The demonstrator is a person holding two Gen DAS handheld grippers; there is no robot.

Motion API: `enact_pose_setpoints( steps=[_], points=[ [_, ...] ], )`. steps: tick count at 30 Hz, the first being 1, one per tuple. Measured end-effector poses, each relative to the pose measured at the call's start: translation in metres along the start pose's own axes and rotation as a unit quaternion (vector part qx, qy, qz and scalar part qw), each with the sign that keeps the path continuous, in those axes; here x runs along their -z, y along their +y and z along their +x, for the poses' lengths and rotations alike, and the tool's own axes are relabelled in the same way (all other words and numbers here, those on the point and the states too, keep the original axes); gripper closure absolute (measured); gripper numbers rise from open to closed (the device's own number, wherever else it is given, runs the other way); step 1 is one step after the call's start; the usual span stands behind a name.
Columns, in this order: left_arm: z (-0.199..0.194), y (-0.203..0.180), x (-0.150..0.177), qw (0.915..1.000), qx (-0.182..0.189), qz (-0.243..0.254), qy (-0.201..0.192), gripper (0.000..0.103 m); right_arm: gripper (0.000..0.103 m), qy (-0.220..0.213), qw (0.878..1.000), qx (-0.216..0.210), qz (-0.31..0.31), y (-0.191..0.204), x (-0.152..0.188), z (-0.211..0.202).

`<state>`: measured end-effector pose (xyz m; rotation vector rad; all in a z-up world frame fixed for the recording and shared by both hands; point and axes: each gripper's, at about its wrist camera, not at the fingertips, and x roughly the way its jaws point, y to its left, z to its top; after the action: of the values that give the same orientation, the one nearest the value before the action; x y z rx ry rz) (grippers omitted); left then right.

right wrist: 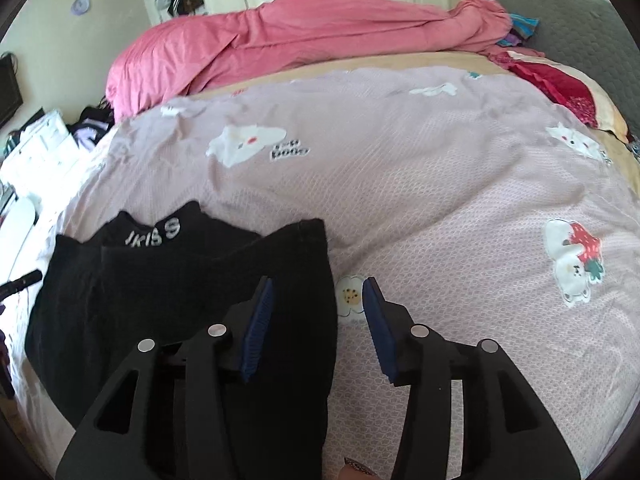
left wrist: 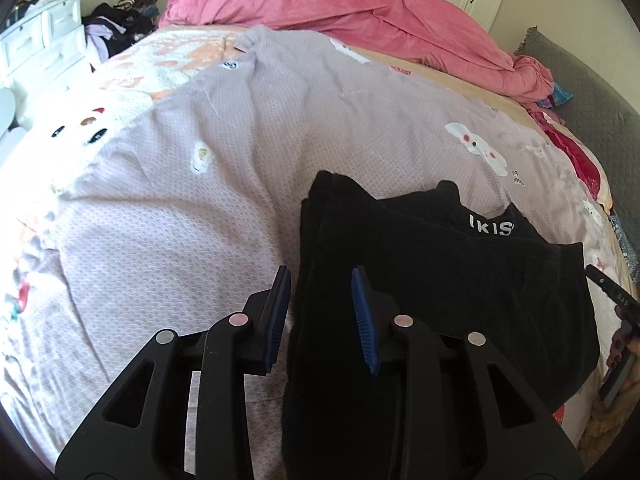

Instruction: Fold small clothes

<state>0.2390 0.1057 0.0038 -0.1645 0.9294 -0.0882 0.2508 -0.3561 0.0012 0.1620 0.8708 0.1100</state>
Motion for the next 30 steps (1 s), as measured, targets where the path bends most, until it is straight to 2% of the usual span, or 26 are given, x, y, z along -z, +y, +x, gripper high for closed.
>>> enact_pose_setpoints(
  steps=[2, 12, 13, 14, 15, 16, 17, 21, 26, 30],
  points=[
    [0.005, 0.0, 0.0, 1.0, 0.001, -0.004, 0.005, 0.072, 0.058, 0.009, 1.0, -0.003, -0.002, 0.002, 0.0, 0.006],
    [0.021, 0.001, -0.005, 0.9997, 0.012, -0.019, 0.008, 0.069, 0.058, 0.01, 1.0, 0.002, -0.019, 0.012, -0.006, 0.021],
    [0.023, -0.001, -0.005, 0.9998, 0.013, -0.017, 0.005, 0.073, 0.061, 0.013, 1.0, 0.004, -0.024, 0.014, -0.006, 0.024],
    [0.023, -0.002, -0.005, 0.9998, 0.015, -0.015, 0.003, 0.09, 0.066, 0.015, 1.0, 0.004, -0.024, 0.014, -0.007, 0.025],
    [0.023, -0.003, -0.005, 0.9998, 0.016, -0.012, -0.001, 0.096, 0.077, 0.014, 1.0, 0.002, -0.022, 0.013, -0.007, 0.025],
    [0.023, -0.005, -0.005, 0.9998, 0.02, -0.006, -0.005, 0.099, 0.089, 0.012, 1.0, -0.003, -0.016, 0.012, -0.007, 0.025],
    [0.022, -0.007, -0.005, 0.9998, 0.02, 0.0, -0.007, 0.1, 0.093, 0.01, 1.0, -0.008, -0.013, 0.01, -0.007, 0.024],
    [0.007, -0.009, -0.009, 0.9991, 0.03, 0.015, -0.027, 0.1, 0.096, -0.003, 0.999, -0.041, 0.019, 0.002, -0.012, 0.011],
    [-0.021, 0.004, -0.025, 0.9963, 0.057, -0.007, -0.064, 0.1, 0.096, -0.024, 0.993, -0.082, 0.081, -0.017, -0.025, 0.0],
    [-0.012, 0.011, -0.028, 0.9965, 0.052, -0.02, -0.062, 0.1, 0.096, -0.019, 0.993, -0.07, 0.098, -0.022, -0.027, 0.013]
  ],
)
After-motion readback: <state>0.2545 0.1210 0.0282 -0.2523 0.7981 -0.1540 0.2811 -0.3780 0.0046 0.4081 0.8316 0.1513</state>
